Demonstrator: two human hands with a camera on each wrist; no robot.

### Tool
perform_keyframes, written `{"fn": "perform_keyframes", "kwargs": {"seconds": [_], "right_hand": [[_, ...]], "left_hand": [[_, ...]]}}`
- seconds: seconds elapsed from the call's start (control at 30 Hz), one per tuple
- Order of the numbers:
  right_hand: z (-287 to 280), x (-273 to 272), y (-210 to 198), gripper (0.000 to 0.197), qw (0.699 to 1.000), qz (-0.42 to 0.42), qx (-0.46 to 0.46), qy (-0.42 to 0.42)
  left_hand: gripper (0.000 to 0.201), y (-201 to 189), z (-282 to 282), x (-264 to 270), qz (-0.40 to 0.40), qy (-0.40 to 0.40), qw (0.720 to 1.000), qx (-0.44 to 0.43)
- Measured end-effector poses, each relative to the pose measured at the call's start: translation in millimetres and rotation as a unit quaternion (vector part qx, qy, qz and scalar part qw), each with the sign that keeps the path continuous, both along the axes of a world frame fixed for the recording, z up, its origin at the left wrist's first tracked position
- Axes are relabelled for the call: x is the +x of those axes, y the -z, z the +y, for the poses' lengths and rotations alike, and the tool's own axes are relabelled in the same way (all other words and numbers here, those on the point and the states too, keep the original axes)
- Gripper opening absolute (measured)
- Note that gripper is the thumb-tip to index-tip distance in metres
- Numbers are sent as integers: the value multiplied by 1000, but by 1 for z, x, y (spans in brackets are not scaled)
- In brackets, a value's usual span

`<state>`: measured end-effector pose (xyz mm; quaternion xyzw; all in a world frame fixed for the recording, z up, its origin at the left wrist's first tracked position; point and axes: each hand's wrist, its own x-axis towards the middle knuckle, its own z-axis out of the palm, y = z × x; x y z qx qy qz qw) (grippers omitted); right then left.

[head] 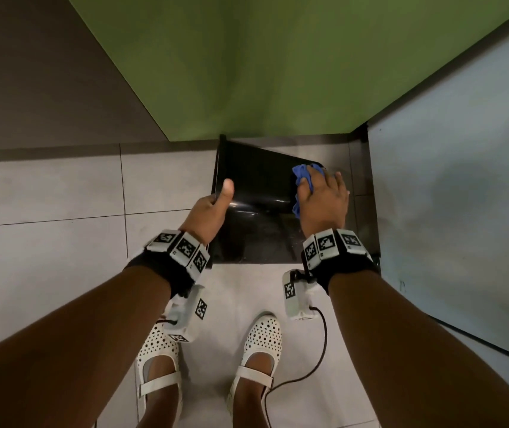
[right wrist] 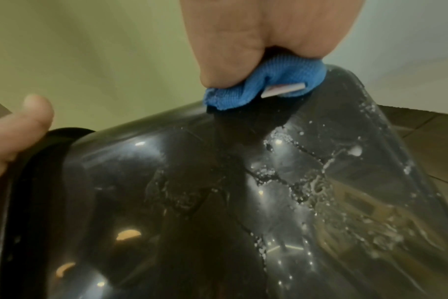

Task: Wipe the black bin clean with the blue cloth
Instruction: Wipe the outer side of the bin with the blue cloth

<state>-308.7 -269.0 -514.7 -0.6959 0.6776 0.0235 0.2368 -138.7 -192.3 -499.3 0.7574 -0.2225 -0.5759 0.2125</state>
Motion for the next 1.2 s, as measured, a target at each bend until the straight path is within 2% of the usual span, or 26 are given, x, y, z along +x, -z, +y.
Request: {"fn": "perform_keyframes", "kwargs": {"seconds": [0.13, 0.3, 0.4, 0.47, 0.53, 0.6, 0.7, 0.77, 0.83, 0.93, 1.03, 1.1, 1.2], "right_hand": [[-6, -1, -1, 44, 1000, -8, 7, -10], [11, 3, 7, 41, 999, -18, 29, 16], [38, 30, 22, 43, 997, -30, 44, -53], [60, 54, 21, 55, 990, -32, 43, -127], [82, 67, 11, 52, 985, -75, 51, -150], [99, 66, 5, 50, 975, -110, 75, -178], [104, 51, 8, 55, 973, -83, 58, -208], [93, 35, 16, 52, 979, -35, 68, -188], [77, 10, 22, 50, 990, 12, 77, -118], [55, -18, 28, 48, 996, 41, 80, -10], [51, -13, 28, 46, 992, 58, 99, 50], [57, 8, 23, 46, 995, 39, 91, 35], [82, 55, 17, 46, 992, -51, 61, -95]], "left_hand": [[57, -5, 0, -5, -39, -1, 999, -13], [69, -8, 2, -13, -49, -15, 999, -10], [79, -3, 8, -14, -44, -45, 997, 37], [81, 8, 16, -10, -29, -79, 994, 65], [84, 20, 23, -7, -9, -101, 992, 78], [84, 23, 30, -6, 1, -114, 990, 82], [83, 24, 30, -7, -1, -95, 992, 80], [80, 25, 26, -8, -22, -61, 995, 80], [74, 27, 23, -9, -48, -32, 996, 74], [64, 29, 23, -9, -66, -32, 995, 60], [61, 33, 24, -11, -65, -44, 995, 56], [62, 33, 25, -13, -70, -45, 995, 53], [67, 31, 25, -13, -69, -52, 995, 48]]}}
